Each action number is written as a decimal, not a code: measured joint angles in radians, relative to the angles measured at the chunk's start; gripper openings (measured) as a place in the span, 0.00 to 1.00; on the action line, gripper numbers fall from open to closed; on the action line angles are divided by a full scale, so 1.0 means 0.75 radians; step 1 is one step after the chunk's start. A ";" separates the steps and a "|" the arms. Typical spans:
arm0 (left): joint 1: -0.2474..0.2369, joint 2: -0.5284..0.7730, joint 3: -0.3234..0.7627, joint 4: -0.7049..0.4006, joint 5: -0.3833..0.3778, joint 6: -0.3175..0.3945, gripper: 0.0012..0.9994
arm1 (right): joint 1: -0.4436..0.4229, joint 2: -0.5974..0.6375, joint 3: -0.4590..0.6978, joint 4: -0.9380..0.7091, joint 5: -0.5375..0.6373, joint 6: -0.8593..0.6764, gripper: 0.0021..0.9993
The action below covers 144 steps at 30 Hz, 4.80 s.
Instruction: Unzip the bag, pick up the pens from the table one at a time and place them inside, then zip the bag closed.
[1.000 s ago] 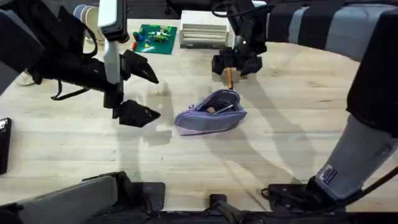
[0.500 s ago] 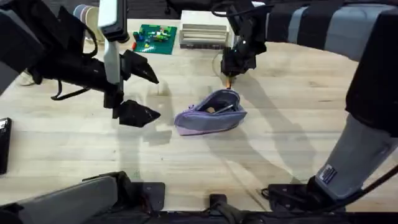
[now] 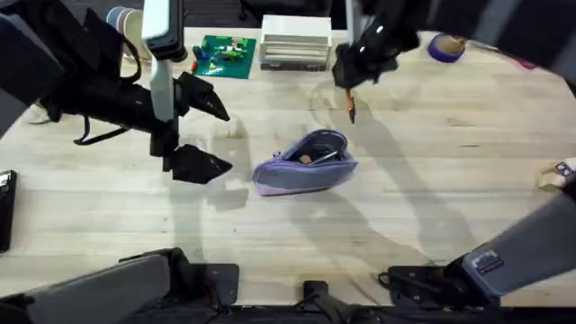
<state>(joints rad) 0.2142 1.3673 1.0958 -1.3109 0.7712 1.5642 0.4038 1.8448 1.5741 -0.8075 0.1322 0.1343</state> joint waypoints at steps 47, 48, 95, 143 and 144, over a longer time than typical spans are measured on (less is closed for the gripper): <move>0.000 0.000 0.000 0.001 -0.001 0.000 0.99 | 0.349 -0.276 0.005 -0.538 -0.260 -1.547 0.03; 0.000 0.000 0.000 0.000 -0.001 0.001 0.99 | 0.349 -0.258 0.005 -0.538 -0.264 -1.552 0.03; 0.000 0.000 0.000 -0.003 -0.001 0.001 0.99 | 0.471 -0.063 -0.193 -0.205 -0.455 -1.625 0.94; 0.277 0.199 -0.094 -0.023 0.016 0.483 0.99 | 0.483 -0.236 -0.105 -0.039 -0.742 0.098 1.00; 0.277 0.213 -0.094 -0.023 0.023 0.485 0.99 | 0.483 -0.234 -0.105 -0.033 -0.730 0.110 1.00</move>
<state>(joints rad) 0.4217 1.5270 1.0252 -1.3281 0.7881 1.9279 0.7658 1.6696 1.4956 -0.8320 -0.4155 0.2170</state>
